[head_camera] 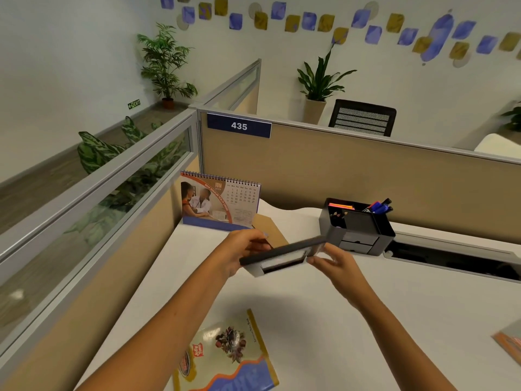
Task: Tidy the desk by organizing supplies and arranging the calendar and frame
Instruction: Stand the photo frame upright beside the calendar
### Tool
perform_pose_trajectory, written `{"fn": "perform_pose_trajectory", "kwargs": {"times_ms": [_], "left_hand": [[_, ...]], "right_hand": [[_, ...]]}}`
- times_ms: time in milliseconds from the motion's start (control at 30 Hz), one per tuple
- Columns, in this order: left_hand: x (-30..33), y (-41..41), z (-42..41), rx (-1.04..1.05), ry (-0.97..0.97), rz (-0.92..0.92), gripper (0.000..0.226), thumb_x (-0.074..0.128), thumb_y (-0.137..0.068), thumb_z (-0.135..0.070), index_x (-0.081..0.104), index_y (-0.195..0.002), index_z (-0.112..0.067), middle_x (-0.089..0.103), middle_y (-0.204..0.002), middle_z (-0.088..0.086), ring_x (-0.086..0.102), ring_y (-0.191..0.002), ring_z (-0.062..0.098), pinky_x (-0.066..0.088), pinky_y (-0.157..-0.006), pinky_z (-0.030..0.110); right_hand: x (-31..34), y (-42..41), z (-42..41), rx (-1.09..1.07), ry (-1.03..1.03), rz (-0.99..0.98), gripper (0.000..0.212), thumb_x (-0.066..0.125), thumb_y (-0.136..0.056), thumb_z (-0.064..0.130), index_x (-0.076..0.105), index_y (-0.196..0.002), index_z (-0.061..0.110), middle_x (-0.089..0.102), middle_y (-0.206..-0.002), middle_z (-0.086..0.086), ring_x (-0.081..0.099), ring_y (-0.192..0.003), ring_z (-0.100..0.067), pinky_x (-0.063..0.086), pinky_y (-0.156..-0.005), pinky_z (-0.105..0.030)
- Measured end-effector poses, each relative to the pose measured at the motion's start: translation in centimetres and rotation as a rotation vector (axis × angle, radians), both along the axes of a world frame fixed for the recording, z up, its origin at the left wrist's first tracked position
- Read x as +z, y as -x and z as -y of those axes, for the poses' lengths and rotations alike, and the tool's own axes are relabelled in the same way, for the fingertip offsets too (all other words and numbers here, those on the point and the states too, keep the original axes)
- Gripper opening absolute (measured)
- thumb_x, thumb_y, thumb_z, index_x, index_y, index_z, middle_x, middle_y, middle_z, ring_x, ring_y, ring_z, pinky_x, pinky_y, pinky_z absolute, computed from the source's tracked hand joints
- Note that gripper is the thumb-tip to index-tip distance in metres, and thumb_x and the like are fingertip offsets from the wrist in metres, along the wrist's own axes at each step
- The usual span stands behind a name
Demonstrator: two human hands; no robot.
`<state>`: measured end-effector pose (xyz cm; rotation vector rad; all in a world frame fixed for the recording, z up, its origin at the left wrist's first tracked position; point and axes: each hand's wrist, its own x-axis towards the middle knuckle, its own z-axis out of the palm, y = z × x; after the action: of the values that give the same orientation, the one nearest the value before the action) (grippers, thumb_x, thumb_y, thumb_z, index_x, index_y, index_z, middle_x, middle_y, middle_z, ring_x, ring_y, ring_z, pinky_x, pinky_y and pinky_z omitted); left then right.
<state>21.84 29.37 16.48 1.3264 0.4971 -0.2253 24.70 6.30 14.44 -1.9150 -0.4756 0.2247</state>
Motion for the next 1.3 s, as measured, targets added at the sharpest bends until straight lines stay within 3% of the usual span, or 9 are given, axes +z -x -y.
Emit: {"fn": "perform_pose_trajectory", "kwargs": {"times_ms": [133,300,400,533,633,733,967,1200,1300], "left_hand": [[0.5,-0.1,-0.2,0.019,0.062,0.067,0.043,0.068,-0.082,-0.020,0.052,-0.122,-0.017,0.064,-0.113,0.013,0.065,-0.098,0.030,0.057,-0.069,0.038],[1.8,-0.2,-0.2,0.078,0.176,0.099,0.042,0.058,-0.089,-0.034,0.045,-0.129,-0.028,0.064,-0.113,0.011,0.062,-0.100,0.028,0.054,-0.074,0.042],[1.6,-0.4,0.3,0.075,0.212,0.189,0.039,0.040,-0.093,-0.049,0.038,-0.131,-0.038,0.064,-0.108,0.002,0.062,-0.096,0.023,0.052,-0.075,0.042],[0.6,-0.6,1.1,0.035,0.190,0.267,0.045,0.034,-0.090,-0.057,0.031,-0.132,-0.044,0.067,-0.105,-0.004,0.069,-0.090,0.018,0.056,-0.077,0.044],[-0.1,-1.1,1.6,-0.046,0.070,0.248,0.035,0.038,-0.081,-0.061,0.037,-0.114,-0.053,0.060,-0.121,-0.002,0.060,-0.111,0.024,0.047,-0.096,0.052],[-0.7,-2.0,2.1,-0.103,-0.085,0.215,0.009,0.039,-0.090,-0.049,0.043,-0.089,-0.041,0.054,-0.111,-0.004,0.050,-0.120,0.028,0.040,-0.105,0.049],[-2.8,-6.6,2.9,-0.040,-0.156,0.174,0.013,0.045,-0.092,-0.045,0.050,-0.087,-0.034,0.059,-0.090,-0.012,0.055,-0.099,0.019,0.047,-0.091,0.037],[-4.1,-13.0,3.0,-0.028,-0.235,0.147,0.036,0.039,-0.091,-0.052,0.054,-0.104,-0.022,0.058,-0.104,-0.003,0.051,-0.105,0.017,0.040,-0.093,0.032],[-4.5,-15.4,3.1,-0.033,-0.240,0.161,0.039,0.035,-0.092,-0.054,0.053,-0.107,-0.022,0.058,-0.110,-0.003,0.048,-0.104,0.013,0.035,-0.089,0.028]], "right_hand": [[0.7,0.3,-0.3,0.006,-0.033,-0.006,0.023,0.058,-0.089,0.011,0.064,-0.107,0.024,0.068,-0.105,0.008,0.062,-0.097,0.001,0.049,-0.070,-0.009],[-0.5,0.0,-0.5,-0.047,-0.085,-0.108,0.025,0.056,-0.091,0.015,0.062,-0.114,0.018,0.068,-0.112,0.001,0.062,-0.106,-0.014,0.053,-0.079,-0.019],[-1.0,-0.1,-0.5,-0.093,-0.147,-0.179,0.025,0.056,-0.091,0.015,0.062,-0.115,0.017,0.068,-0.112,-0.001,0.063,-0.107,-0.019,0.053,-0.089,-0.030],[-1.9,-0.4,-0.4,-0.146,-0.173,-0.242,0.024,0.054,-0.093,0.015,0.060,-0.116,0.017,0.068,-0.113,-0.002,0.063,-0.108,-0.020,0.051,-0.092,-0.038],[-2.6,-1.3,-0.4,-0.180,-0.172,-0.266,0.024,0.053,-0.093,0.016,0.060,-0.117,0.017,0.068,-0.113,-0.001,0.063,-0.107,-0.019,0.051,-0.094,-0.040],[-3.3,-2.3,-0.5,-0.210,-0.154,-0.266,0.024,0.053,-0.094,0.017,0.059,-0.117,0.017,0.067,-0.112,0.000,0.062,-0.107,-0.019,0.052,-0.092,-0.038],[-5.0,-6.3,-1.2,-0.298,-0.099,-0.240,0.025,0.051,-0.094,0.019,0.056,-0.119,0.015,0.064,-0.114,-0.003,0.060,-0.108,-0.020,0.053,-0.074,-0.021],[-6.7,-12.1,-2.2,-0.395,-0.094,-0.202,0.026,0.054,-0.093,0.020,0.057,-0.118,0.014,0.065,-0.113,-0.004,0.060,-0.108,-0.019,0.053,-0.090,-0.044],[-7.3,-14.1,-2.7,-0.442,-0.095,-0.172,0.026,0.054,-0.093,0.019,0.058,-0.119,0.015,0.066,-0.113,-0.003,0.061,-0.107,-0.018,0.054,-0.090,-0.042]]}}
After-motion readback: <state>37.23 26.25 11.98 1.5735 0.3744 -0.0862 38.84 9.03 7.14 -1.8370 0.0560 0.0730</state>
